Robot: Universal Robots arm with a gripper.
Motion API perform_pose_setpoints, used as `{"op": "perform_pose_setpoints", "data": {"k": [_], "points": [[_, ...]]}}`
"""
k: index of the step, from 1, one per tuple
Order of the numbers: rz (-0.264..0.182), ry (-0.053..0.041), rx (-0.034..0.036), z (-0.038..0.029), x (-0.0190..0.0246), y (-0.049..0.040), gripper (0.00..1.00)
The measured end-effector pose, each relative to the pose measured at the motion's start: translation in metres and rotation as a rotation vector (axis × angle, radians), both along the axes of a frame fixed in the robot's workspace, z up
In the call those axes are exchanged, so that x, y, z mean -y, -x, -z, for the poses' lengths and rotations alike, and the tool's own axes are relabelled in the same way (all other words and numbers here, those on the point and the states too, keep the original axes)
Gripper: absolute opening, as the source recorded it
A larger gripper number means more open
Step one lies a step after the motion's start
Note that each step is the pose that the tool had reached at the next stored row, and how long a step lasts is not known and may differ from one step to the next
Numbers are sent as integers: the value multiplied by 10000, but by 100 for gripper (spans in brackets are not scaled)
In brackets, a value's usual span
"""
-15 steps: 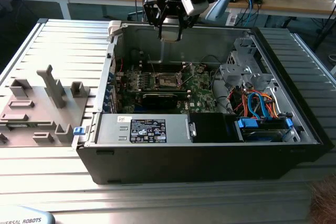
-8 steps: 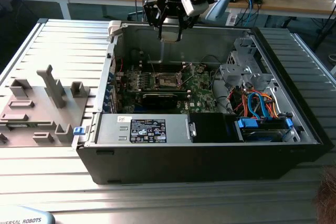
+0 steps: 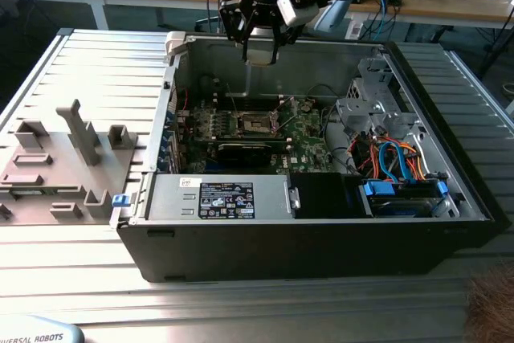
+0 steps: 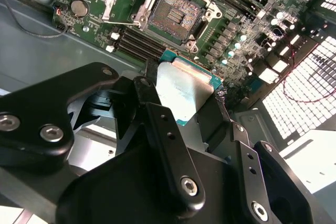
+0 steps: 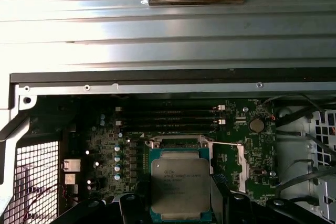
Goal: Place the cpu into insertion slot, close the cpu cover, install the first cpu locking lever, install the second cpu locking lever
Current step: 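Place the cpu into insertion slot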
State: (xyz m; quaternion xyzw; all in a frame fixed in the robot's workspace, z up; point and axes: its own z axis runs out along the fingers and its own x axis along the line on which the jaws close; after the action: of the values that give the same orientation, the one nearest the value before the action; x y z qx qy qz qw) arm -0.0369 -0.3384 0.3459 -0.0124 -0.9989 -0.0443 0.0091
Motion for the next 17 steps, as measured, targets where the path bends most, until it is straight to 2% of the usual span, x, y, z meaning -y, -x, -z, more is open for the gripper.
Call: {"op": "perform_pose_setpoints", "data": {"k": [17], "points": [[0, 5, 0, 40, 0, 0, 54]]}}
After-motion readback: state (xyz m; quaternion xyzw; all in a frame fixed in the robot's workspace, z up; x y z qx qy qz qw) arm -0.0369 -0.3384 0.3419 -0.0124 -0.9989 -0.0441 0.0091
